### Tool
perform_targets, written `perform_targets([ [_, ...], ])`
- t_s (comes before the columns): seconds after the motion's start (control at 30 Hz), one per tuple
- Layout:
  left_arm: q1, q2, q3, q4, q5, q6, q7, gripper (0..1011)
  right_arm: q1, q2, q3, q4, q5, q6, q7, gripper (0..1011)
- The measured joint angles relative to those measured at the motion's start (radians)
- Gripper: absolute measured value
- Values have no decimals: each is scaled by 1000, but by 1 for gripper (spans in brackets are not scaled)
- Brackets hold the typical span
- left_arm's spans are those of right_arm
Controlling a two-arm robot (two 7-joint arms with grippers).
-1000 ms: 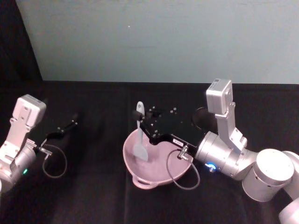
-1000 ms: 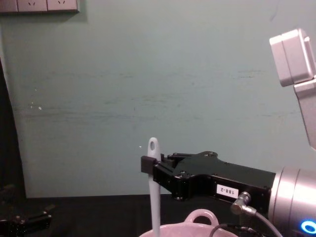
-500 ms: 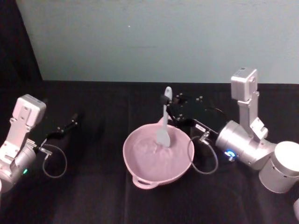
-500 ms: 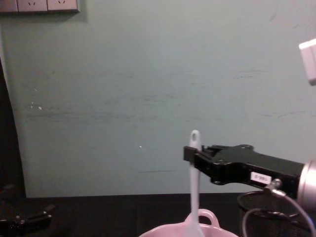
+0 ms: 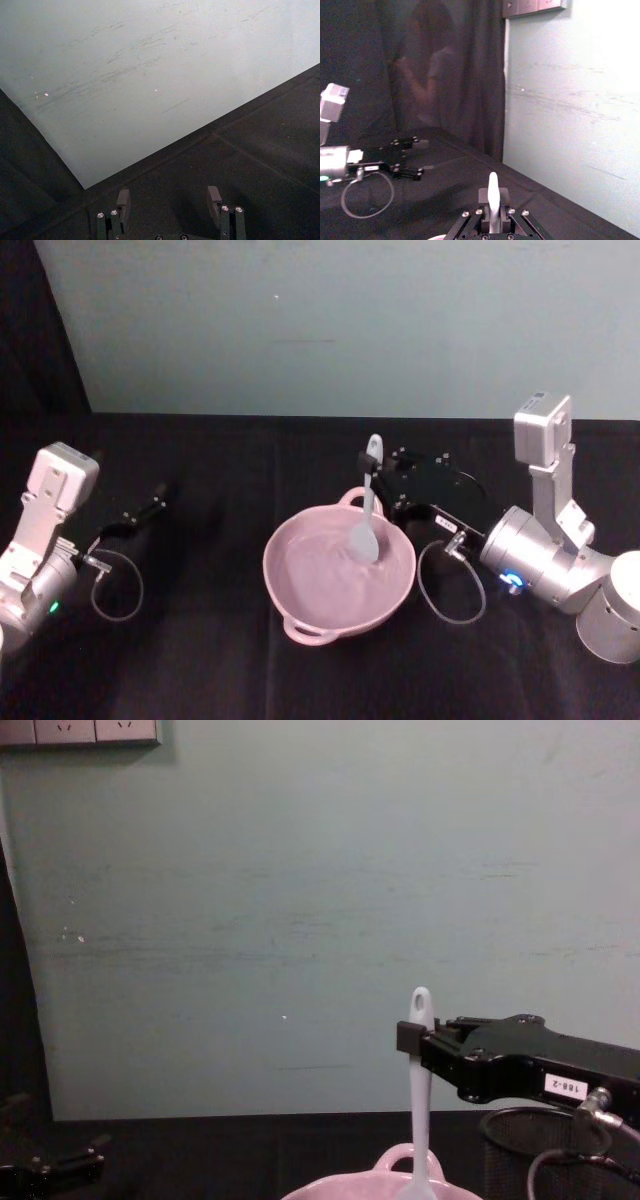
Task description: Use the one hand to pick up the spoon and stir the clear water in the bowl.
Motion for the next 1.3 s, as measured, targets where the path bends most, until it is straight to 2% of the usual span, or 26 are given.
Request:
perform_targets([
  [0.23, 0, 0, 0, 0, 0, 0, 0, 1005, -12, 4, -25, -35, -8, 6, 17, 118],
  [0.43, 0, 0, 0, 0, 0, 0, 0, 1005, -8, -8, -54, -44, -9, 7, 34, 118],
  [0.77, 0, 0, 0, 0, 0, 0, 0, 1005, 27, -45, -82, -8, -6, 4, 39, 118],
  [1.07, 0, 0, 0, 0, 0, 0, 0, 1005, 61, -82, -67, 74, 35, -6, 39, 118],
  [1.3, 0, 0, 0, 0, 0, 0, 0, 1005, 74, -84, -45, 112, 46, -9, 24, 118],
])
